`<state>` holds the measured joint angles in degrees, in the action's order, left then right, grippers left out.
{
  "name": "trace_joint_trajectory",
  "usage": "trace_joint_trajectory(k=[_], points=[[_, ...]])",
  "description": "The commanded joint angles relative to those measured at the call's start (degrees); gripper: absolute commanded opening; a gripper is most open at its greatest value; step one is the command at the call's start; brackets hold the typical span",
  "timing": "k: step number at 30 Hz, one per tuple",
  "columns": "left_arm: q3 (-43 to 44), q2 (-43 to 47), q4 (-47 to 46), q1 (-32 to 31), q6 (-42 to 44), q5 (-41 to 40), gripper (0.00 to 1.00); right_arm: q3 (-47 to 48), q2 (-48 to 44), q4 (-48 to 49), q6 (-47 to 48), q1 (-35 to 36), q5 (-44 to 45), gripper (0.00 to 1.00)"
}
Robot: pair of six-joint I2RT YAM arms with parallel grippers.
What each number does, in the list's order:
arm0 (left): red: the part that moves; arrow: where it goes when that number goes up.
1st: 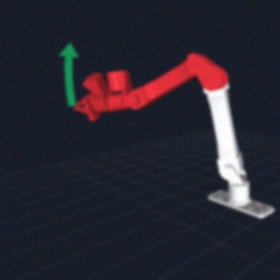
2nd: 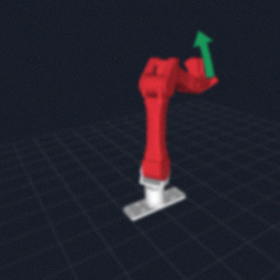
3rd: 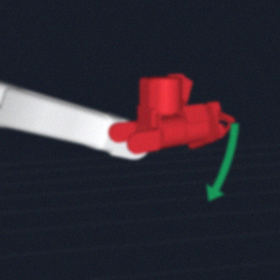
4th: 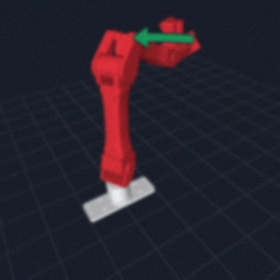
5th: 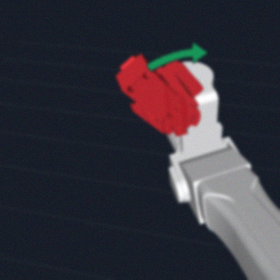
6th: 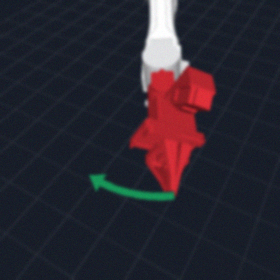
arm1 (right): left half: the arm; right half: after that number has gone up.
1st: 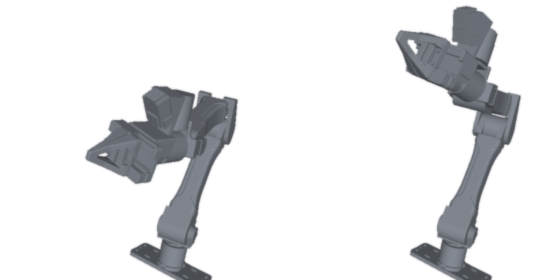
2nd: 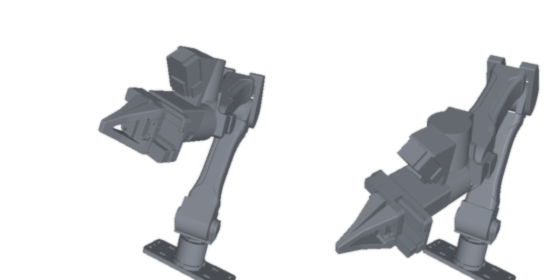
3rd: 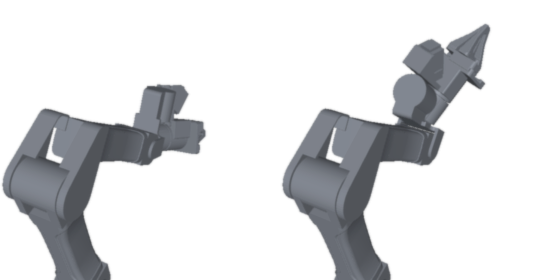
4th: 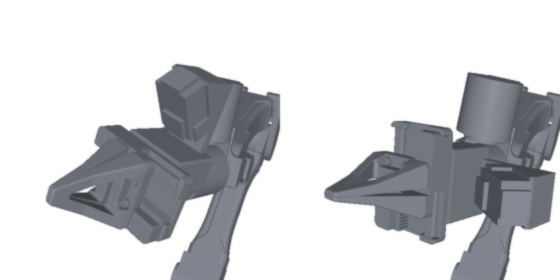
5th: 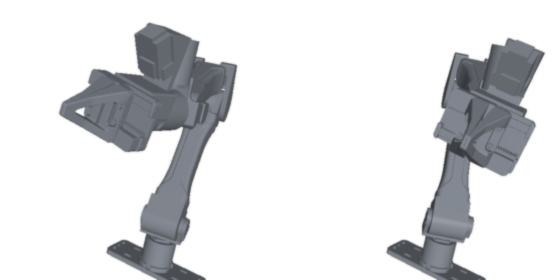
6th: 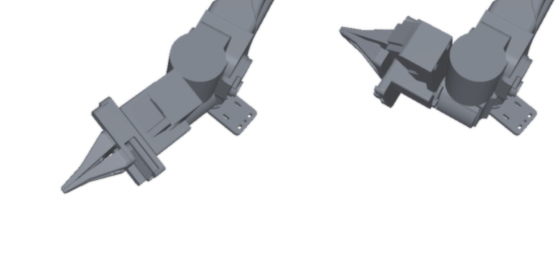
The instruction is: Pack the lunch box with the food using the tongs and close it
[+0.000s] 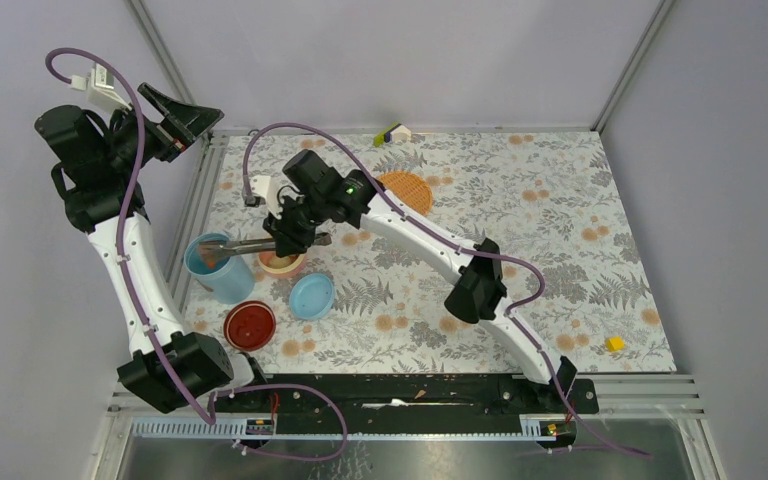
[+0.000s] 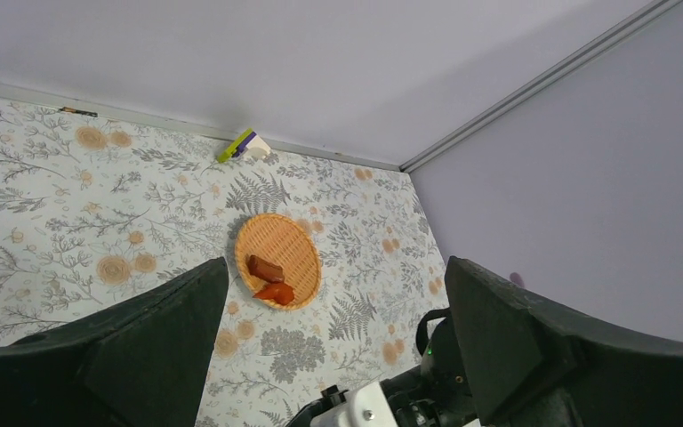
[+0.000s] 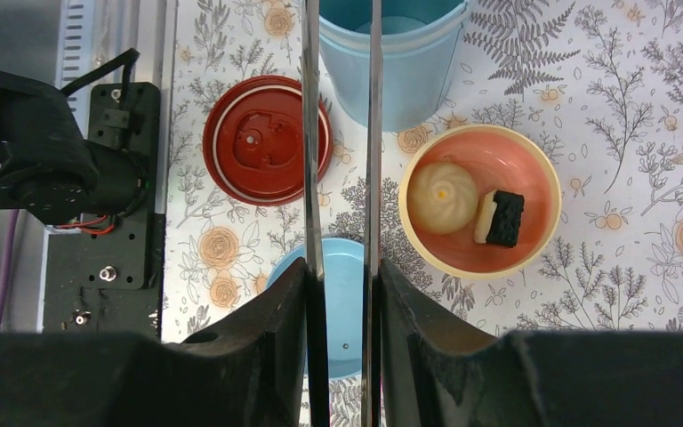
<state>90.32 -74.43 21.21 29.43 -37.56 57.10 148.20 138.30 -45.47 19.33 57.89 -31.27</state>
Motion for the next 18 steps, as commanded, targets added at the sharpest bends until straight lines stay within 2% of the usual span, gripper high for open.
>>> trace_joint_trajectory(k=[1, 18], points=[[-0.1, 1.0, -3.8, -0.1, -0.8, 1.7, 0.99, 2.9, 0.6, 2.9, 1.4, 0.7, 2.6, 0.35], [-0.7, 1.2, -4.8, 0.0, -1.5, 1.8, 0.99, 2.3, -0.2, 2.9, 2.1, 0.9, 4.2, 0.45]])
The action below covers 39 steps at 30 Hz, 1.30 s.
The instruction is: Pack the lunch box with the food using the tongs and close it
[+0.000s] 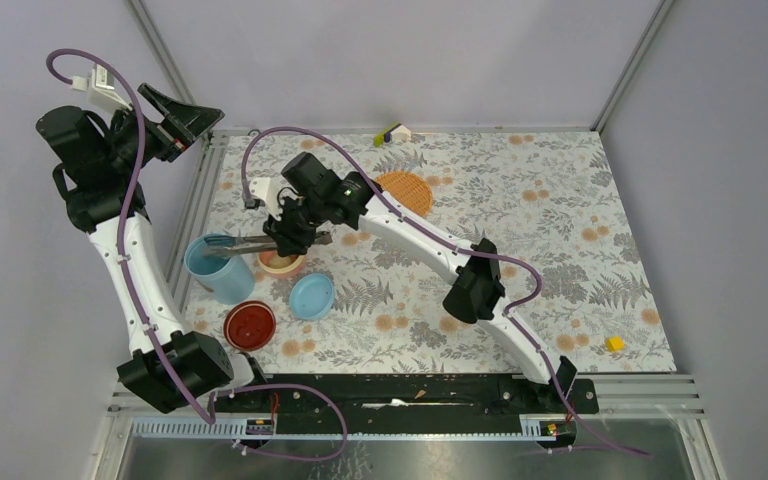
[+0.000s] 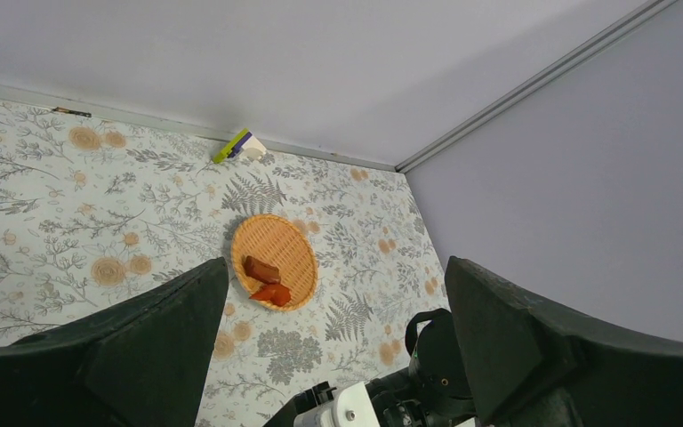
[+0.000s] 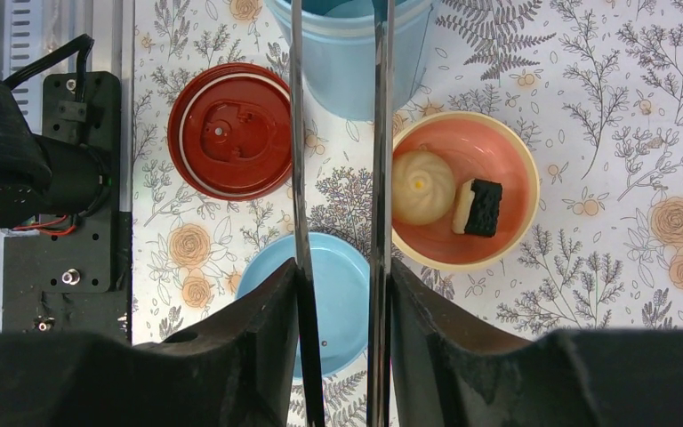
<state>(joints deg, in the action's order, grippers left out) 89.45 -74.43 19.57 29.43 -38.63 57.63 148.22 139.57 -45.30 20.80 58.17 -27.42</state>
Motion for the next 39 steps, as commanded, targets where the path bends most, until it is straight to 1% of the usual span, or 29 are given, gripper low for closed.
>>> trace_joint_trajectory(k=[1, 13, 20, 31, 39], points=[[0.1, 1.2, -3.2, 0.0, -0.4, 1.3, 0.99, 2.3, -1.5, 2.7, 0.7, 0.6, 0.4, 0.45], [-0.1, 1.5, -3.2, 0.0, -0.4, 0.9, 0.99, 1.7, -4.4, 2.8, 1.3, 0.5, 2.0, 0.45], [-0.7, 1.7, -3.1, 0.0, -0.3, 0.9, 0.99, 2.1, -6.7, 2.7, 0.1, -1.6, 2.1, 0.45], [-1.0, 1.8, -3.0, 0.0, -0.2, 0.1, 0.99, -2.3, -11.4, 2.8, -2.5, -9.6, -0.2, 0.46], [-1.1, 1.6, -1.9, 0.0, 1.0, -0.5, 0.99, -10.3, -16.6, 2.8, -2.6, -16.9, -0.1, 0.48]])
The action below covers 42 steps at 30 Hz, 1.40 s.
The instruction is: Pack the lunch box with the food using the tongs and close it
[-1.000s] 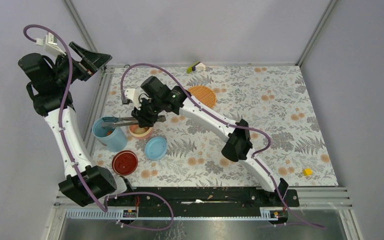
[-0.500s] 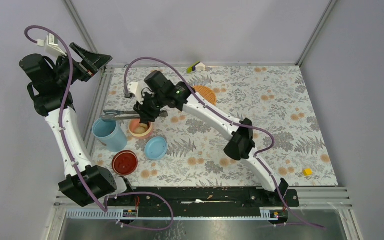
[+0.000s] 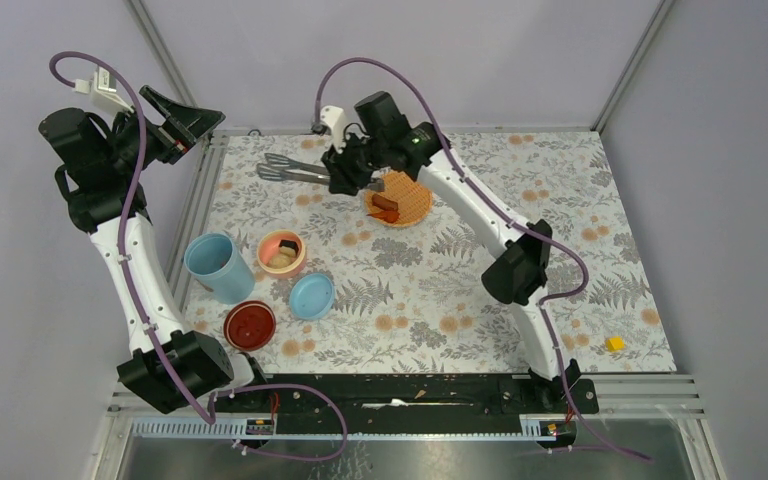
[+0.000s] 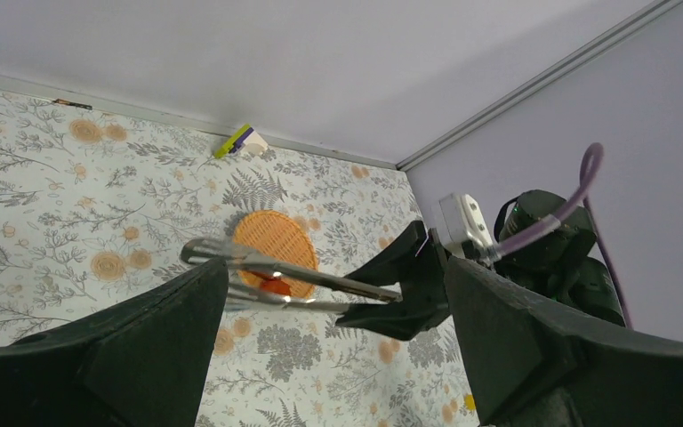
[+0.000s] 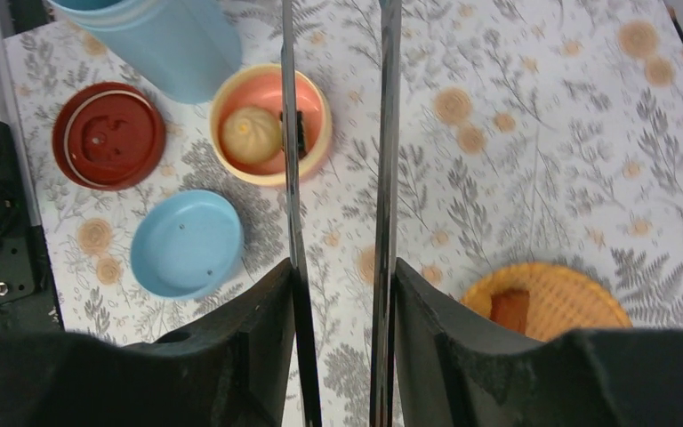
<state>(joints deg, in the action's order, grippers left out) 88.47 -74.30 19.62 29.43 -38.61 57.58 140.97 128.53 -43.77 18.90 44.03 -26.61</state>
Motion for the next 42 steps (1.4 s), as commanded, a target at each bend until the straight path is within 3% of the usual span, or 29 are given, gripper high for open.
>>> trace_joint_trajectory(k=[1, 21, 24, 28, 42], points=[[-0.2, 1.4, -1.9, 0.0, 1.1, -0.5, 0.99, -4.5, -6.4, 1.3, -0.4, -3.6, -0.6, 0.48], [-0.1, 0.7, -1.9, -0.1, 1.1, -0.6, 0.99, -37.3, -18.9, 3.8, 8.1, -20.5, 6.5, 0.5], [-0.3, 0.7, -2.0, -0.1, 1.0, -0.6, 0.99, -39.3, -19.3, 3.8, 10.3, -20.7, 7.8, 0.54], [-0.6, 0.8, -2.0, -0.1, 1.3, -0.6, 0.99, -40.0, -18.7, 3.7, 11.8, -20.7, 8.0, 0.5], [-0.9, 1.0, -2.0, -0.1, 1.2, -0.4, 0.99, -36.5, -14.3, 1.9, 12.7, -20.7, 6.4, 0.53]])
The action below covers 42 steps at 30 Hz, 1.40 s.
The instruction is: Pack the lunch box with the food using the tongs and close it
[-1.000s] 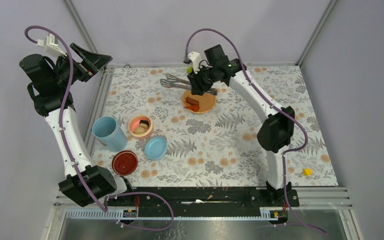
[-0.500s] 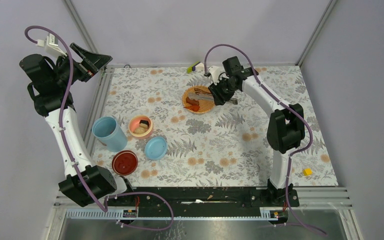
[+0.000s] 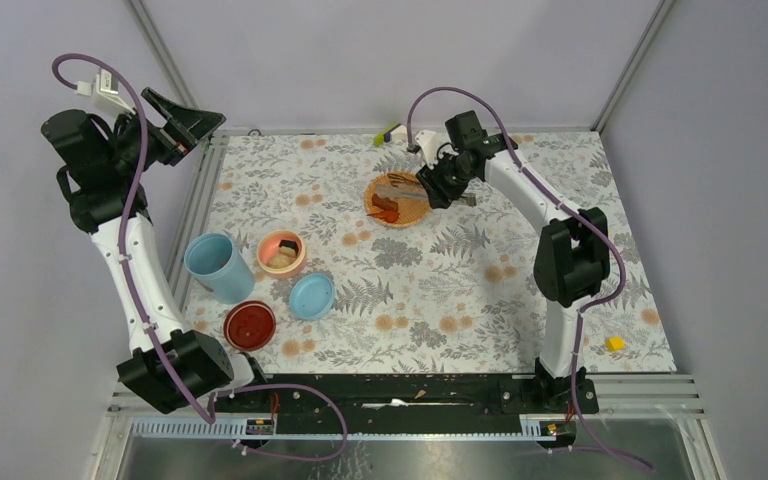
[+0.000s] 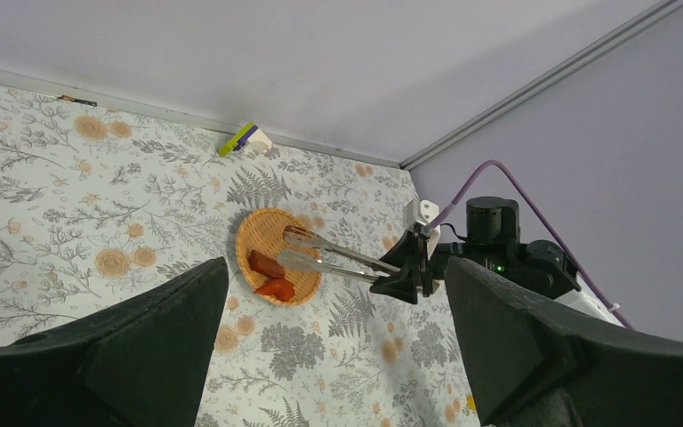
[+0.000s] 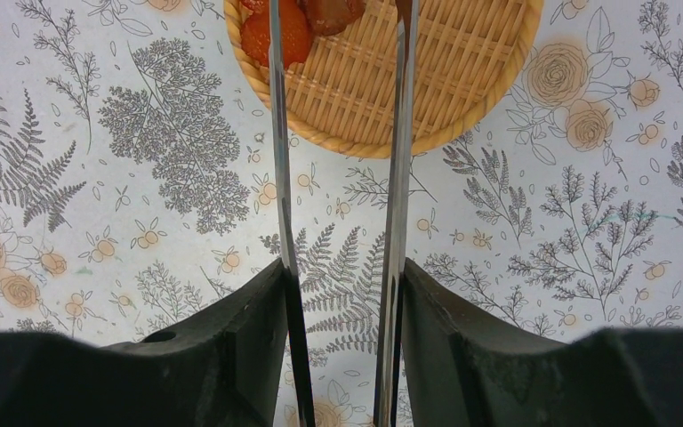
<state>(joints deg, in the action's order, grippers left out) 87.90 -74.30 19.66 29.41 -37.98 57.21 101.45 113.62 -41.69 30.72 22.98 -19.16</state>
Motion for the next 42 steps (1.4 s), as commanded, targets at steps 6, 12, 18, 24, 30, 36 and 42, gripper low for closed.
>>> trace_joint_trajectory(k=[6, 12, 18, 24, 30, 36, 42], points=[[-0.3, 0.9, -2.1, -0.1, 0.5, -0.1, 0.99, 3.7, 1.8, -0.2, 1.0, 1.0, -0.9, 0.53], [-0.3, 1.0, -2.1, -0.2, 0.6, 0.1, 0.99, 3.6, 2.9, -0.1, 1.6, 2.0, 0.1, 0.52], [-0.2, 0.7, -2.1, -0.2, 0.4, 0.1, 0.99, 3.7, 4.0, -0.1, 2.3, 2.7, 1.9, 0.52], [-0.3, 0.7, -2.6, -0.1, -0.2, 0.3, 0.99, 3.5, 4.8, -0.1, 2.8, 3.2, 4.4, 0.52], [-0.9, 0.7, -3.3, -0.1, -0.8, 0.3, 0.99, 3.0, 5.0, -0.4, 3.5, 3.7, 4.5, 0.52], [-0.9, 0.7, -3.6, -0.1, -1.2, 0.5, 0.99, 3.7, 5.5, -0.7, 4.4, 4.7, 6.8, 0.51], [-0.8, 0.6, -3.6, -0.1, -1.3, 0.6, 0.99, 4.9, 6.3, -0.8, 4.1, 4.8, 7.9, 0.48]])
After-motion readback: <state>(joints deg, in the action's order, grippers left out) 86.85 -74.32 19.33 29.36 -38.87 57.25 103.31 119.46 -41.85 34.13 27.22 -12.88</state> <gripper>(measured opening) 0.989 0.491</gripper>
